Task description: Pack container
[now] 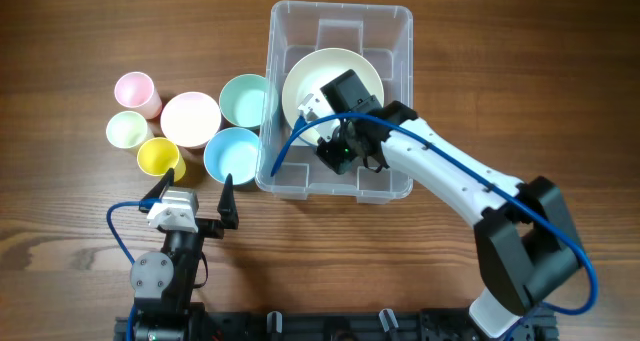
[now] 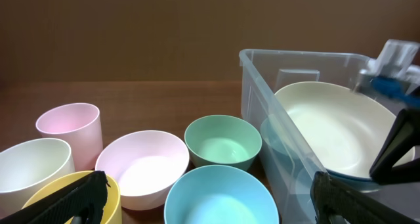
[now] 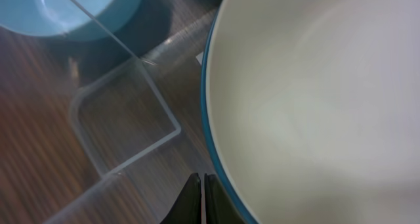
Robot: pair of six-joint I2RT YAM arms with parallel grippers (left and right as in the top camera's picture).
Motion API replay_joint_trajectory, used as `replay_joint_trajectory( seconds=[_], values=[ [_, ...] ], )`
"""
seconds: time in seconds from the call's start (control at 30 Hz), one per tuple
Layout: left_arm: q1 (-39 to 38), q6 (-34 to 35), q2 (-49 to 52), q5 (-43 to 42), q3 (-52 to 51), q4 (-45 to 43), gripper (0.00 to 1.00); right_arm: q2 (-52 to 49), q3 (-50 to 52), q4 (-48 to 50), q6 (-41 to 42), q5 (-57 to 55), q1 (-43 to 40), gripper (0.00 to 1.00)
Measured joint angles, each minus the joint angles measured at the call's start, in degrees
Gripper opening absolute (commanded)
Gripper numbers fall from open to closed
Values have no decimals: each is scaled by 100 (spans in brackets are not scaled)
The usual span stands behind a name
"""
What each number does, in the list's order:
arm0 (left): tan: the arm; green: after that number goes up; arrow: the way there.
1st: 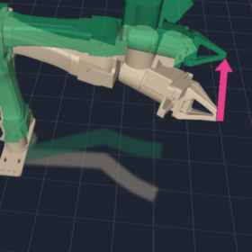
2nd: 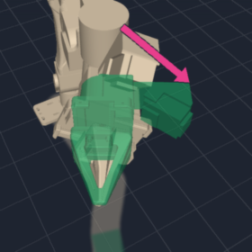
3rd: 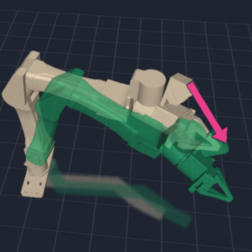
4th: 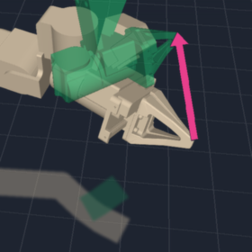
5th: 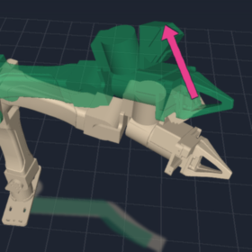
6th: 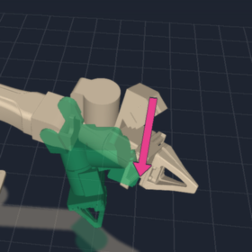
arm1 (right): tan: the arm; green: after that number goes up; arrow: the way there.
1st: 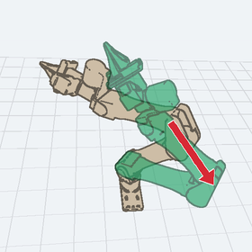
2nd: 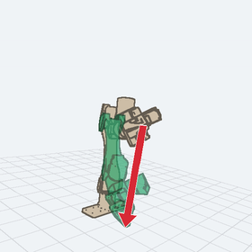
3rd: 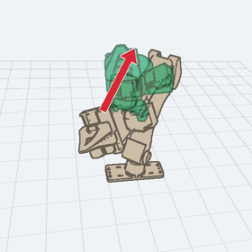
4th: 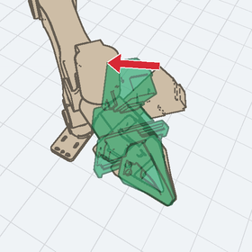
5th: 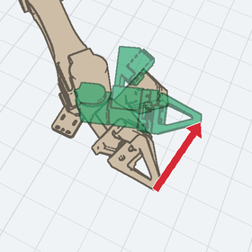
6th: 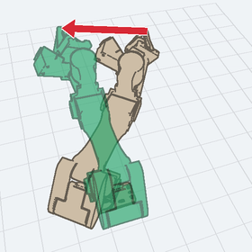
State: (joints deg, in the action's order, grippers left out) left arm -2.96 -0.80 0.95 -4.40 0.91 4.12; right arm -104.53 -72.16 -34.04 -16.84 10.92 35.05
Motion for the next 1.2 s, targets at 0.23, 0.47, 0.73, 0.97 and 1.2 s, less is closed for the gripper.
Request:
replay_joint_trajectory(
  seconds=[0.23,0.47,0.73,0.97,1.2],
  values=[
    [0,0,0,0,0,0,100,-107,0,42,-4,2,0,4],
    [0,0,0,0,0,0,100,-210,0,168,-4,2,-4,4],
    [0,0,0,0,0,0,100,-435,0,629,4,-181,-214,4],
    [0,0,0,0,0,0,100,-435,0,957,103,-267,-396,4],
    [0,0,0,0,0,0,100,-424,-317,555,269,-151,-398,4]
  ],
)
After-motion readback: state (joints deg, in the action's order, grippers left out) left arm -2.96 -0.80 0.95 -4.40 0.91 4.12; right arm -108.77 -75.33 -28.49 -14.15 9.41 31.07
